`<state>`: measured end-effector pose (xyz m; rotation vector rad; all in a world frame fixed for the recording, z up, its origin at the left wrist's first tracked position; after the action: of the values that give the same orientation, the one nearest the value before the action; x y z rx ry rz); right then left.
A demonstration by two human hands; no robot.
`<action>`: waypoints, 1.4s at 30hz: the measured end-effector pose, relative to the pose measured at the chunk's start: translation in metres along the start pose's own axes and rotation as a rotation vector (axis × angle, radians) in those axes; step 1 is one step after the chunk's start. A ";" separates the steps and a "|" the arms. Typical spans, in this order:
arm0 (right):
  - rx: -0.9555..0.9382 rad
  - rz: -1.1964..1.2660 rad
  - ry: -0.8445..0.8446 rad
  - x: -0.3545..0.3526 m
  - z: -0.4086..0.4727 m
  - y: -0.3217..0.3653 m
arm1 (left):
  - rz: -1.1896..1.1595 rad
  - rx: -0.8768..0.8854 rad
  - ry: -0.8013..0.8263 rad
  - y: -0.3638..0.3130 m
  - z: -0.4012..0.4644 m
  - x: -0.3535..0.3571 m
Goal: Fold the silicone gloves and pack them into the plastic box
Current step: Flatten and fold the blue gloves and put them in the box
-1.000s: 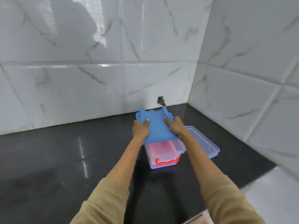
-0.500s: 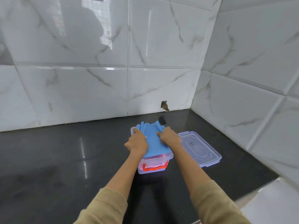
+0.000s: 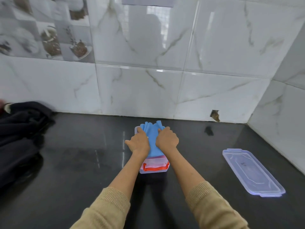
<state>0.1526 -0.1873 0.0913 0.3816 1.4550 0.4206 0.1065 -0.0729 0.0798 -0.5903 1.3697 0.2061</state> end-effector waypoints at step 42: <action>-0.343 -1.209 0.158 0.055 0.001 0.012 | 0.922 0.230 0.234 -0.001 0.008 0.040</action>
<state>0.1563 -0.1499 0.0496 -0.8137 1.4666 -0.2957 0.1224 -0.0774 0.0430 0.2561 1.7901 0.7225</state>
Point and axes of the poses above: each hand's wrist, its own z-axis towards the middle knuckle, its own x-axis out of the palm, y = z × x, the point moved 6 cm from there along z, towards the middle knuckle, and after that the axes turned 8 degrees about z, right-handed, at the moved point
